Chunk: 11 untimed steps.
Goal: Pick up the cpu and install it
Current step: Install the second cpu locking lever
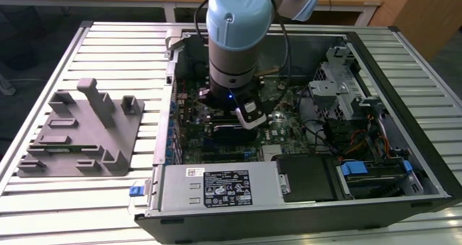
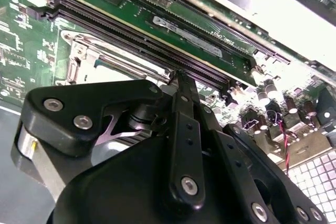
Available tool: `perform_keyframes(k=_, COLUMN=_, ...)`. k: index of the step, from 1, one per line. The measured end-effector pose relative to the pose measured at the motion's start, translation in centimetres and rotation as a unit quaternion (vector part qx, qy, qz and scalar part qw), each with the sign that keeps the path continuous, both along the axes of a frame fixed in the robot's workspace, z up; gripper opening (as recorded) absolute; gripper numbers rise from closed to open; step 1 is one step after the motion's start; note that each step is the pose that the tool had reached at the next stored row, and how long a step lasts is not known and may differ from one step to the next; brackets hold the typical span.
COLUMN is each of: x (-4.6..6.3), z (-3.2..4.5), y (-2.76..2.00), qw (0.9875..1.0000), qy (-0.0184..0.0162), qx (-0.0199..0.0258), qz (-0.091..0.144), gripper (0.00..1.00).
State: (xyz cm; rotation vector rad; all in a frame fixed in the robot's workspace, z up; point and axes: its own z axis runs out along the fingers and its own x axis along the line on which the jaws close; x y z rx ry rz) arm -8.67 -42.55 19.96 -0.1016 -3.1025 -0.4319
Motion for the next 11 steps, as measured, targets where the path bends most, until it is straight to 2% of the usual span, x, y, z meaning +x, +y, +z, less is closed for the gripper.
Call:
perform_keyframes(k=6, x=-0.21, z=-0.26, y=-0.01, qw=1.0000, qy=0.0000, qx=0.0060, qz=0.001, gripper=0.11)
perform_keyframes(k=11, x=-0.21, z=-0.58, y=0.00, qw=0.9999, qy=0.0000, qx=0.0150, qz=0.001, gripper=0.11)
